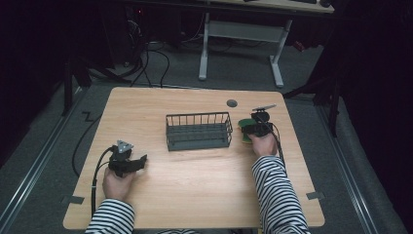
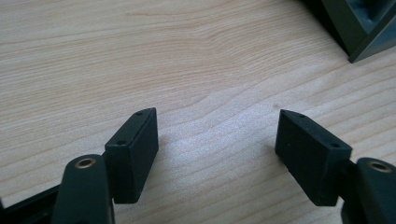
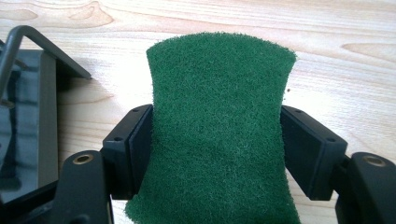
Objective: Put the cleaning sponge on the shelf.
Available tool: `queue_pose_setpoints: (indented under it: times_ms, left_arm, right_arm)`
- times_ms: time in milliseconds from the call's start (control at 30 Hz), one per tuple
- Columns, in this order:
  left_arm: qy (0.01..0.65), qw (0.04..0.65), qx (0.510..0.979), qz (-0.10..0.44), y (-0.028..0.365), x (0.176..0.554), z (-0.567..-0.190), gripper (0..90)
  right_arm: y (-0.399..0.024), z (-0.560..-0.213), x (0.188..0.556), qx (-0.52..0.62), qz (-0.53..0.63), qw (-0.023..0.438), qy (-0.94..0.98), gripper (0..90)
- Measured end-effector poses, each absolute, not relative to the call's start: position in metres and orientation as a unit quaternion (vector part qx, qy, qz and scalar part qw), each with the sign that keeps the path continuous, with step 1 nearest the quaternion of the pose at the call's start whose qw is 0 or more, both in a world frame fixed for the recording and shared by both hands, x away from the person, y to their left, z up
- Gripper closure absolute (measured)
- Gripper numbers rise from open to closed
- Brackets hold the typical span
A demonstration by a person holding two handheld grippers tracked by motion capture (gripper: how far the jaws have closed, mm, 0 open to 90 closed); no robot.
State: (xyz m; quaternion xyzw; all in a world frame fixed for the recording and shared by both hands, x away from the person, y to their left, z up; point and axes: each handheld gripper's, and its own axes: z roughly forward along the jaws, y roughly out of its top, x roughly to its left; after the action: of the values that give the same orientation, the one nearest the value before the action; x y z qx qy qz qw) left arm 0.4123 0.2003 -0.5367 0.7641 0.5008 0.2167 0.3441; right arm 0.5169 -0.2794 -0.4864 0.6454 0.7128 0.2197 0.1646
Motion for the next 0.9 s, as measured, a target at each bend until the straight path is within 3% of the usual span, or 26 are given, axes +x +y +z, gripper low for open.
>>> queue_pose_setpoints:
  times_ms: [900]
  left_arm:
    - [0.500, 0.344, 0.765, 0.216, 0.200, 0.412, -0.537, 30.5]
  right_arm:
    - [-0.300, -0.448, 0.479, 0.624, 0.283, 0.179, 0.706, 30.8]
